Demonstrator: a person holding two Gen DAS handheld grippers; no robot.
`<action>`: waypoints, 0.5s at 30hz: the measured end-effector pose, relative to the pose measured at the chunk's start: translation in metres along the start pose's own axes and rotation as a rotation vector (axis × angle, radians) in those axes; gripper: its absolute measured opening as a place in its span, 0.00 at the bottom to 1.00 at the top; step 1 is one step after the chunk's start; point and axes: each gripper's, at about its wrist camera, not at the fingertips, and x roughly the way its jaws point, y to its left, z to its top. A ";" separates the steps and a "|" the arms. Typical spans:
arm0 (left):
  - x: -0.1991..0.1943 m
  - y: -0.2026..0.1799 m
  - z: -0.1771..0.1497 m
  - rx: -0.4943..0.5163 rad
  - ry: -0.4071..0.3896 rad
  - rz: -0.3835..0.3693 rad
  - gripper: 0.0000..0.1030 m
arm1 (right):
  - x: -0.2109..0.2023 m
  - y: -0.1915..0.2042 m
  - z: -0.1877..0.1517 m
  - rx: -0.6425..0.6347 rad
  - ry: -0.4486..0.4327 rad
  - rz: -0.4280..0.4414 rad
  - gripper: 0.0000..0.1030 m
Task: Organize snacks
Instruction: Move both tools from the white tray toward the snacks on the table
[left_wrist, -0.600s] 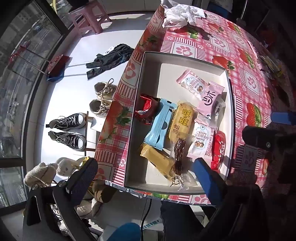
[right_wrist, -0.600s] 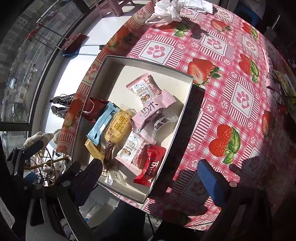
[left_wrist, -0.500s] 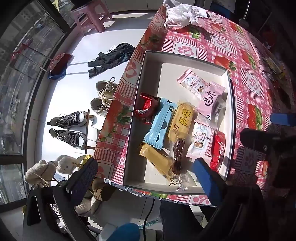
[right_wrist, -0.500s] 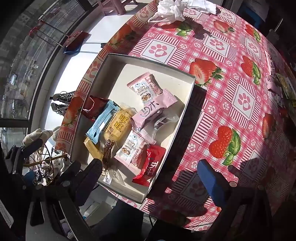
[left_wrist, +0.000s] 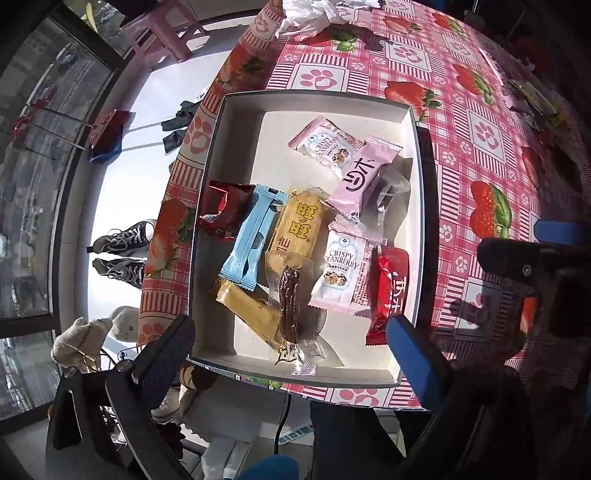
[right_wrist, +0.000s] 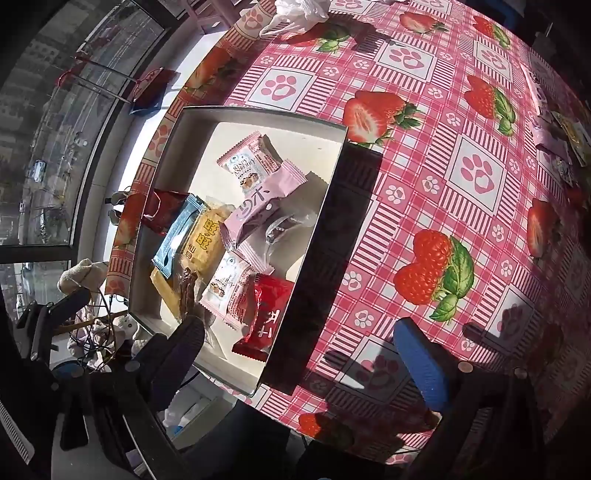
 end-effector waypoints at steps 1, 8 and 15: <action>0.004 -0.017 0.005 0.018 -0.002 -0.007 1.00 | 0.003 -0.022 -0.004 0.038 0.003 -0.004 1.00; 0.038 -0.188 0.053 0.179 -0.196 -0.025 1.00 | 0.015 -0.214 -0.070 0.400 -0.018 -0.149 1.00; 0.063 -0.309 0.076 0.187 -0.424 -0.166 1.00 | 0.009 -0.315 -0.143 0.574 -0.060 -0.270 1.00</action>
